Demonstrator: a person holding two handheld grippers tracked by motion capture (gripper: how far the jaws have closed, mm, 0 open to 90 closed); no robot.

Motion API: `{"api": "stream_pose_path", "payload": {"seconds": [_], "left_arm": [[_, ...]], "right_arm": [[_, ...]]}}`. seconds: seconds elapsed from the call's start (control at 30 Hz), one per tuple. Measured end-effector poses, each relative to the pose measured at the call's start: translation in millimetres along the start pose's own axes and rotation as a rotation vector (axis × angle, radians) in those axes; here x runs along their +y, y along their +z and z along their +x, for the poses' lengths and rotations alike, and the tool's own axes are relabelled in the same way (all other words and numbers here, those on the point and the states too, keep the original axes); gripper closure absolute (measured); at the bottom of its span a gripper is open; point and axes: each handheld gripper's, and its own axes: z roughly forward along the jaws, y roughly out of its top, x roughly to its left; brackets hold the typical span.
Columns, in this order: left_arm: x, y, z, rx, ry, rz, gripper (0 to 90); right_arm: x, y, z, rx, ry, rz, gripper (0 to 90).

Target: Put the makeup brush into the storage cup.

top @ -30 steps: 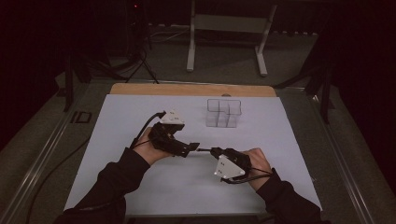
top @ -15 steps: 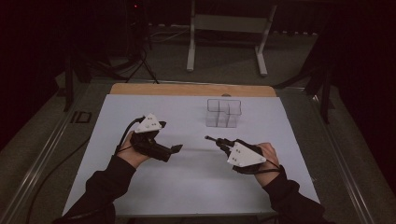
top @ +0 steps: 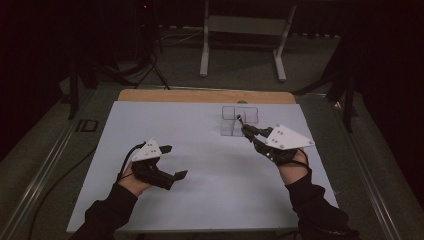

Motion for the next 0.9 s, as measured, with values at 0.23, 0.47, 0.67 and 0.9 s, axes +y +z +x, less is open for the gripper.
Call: {"api": "stream_pose_path", "payload": {"seconds": [0.23,0.47,0.67,0.9], "left_arm": [[-16.9,1.8,-0.8,-0.009,-0.018,-0.011,1.9],[-28.7,6.4,-1.2,-0.011,-0.027,-0.007,1.9],[-33.9,6.2,0.8,-0.011,-0.045,-0.019,1.9],[-38.0,7.8,1.4,-0.018,-0.041,-0.01,1.9]], "right_arm": [[7.4,6.3,-18.5,-0.031,0.063,-0.041,83.6],[16.0,17.3,-32.1,-0.055,0.088,-0.066,83.6],[18.1,27.4,-43.1,-0.076,0.14,-0.09,83.6],[19.9,37.2,-53.4,-0.104,0.155,-0.103,83.6]]}}
